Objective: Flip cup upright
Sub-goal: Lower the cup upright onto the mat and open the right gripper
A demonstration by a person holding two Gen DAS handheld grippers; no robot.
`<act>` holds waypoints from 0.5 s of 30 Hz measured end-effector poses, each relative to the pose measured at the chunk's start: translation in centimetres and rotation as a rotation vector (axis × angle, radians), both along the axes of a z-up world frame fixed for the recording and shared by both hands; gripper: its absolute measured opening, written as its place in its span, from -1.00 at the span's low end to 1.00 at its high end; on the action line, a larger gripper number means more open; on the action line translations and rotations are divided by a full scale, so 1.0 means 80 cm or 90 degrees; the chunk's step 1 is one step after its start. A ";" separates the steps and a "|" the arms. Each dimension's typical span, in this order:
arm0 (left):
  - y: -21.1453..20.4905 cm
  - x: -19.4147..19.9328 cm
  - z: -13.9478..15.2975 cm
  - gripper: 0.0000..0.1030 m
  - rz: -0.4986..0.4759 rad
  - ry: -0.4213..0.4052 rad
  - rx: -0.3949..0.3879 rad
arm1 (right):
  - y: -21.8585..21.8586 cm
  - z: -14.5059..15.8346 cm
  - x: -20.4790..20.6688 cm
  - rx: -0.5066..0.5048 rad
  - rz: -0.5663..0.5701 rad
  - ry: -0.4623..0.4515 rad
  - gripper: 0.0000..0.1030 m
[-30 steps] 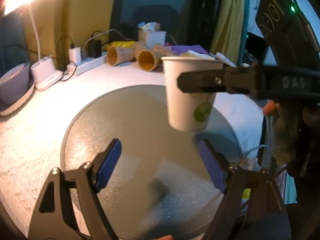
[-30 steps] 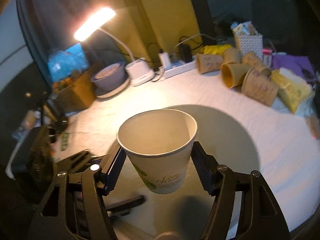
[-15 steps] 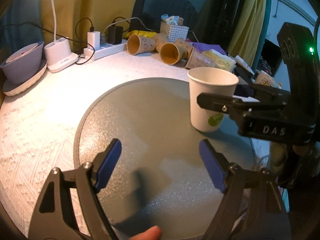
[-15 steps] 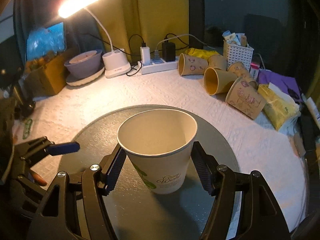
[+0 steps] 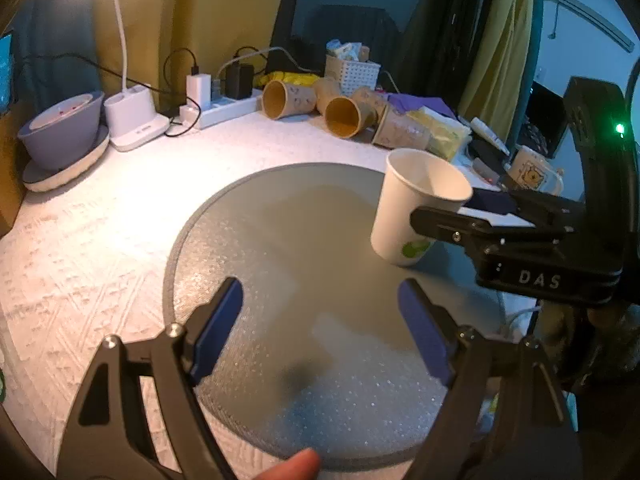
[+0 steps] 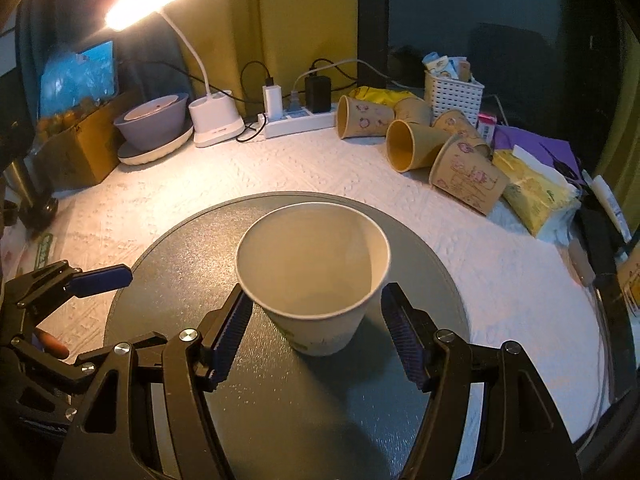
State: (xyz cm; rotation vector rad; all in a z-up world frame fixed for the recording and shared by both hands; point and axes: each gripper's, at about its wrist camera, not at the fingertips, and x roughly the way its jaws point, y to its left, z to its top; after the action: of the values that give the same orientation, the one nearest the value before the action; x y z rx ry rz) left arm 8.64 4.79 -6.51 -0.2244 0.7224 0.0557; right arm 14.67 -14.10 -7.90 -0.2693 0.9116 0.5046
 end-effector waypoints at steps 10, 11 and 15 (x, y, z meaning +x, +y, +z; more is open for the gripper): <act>-0.016 -0.026 0.019 0.58 -0.004 -0.029 0.016 | -0.013 0.020 -0.033 0.005 -0.011 -0.020 0.39; -0.018 -0.029 0.022 0.58 -0.006 -0.033 0.018 | -0.015 0.022 -0.037 0.008 -0.013 -0.022 0.39; -0.028 -0.041 0.032 0.58 -0.009 -0.048 0.025 | -0.023 0.030 -0.052 0.012 -0.017 -0.030 0.39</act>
State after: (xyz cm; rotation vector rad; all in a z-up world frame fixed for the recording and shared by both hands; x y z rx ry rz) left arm 5.36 2.57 -3.96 -0.1832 0.6469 0.0470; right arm 10.51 -15.94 -5.48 -0.2509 0.8638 0.4809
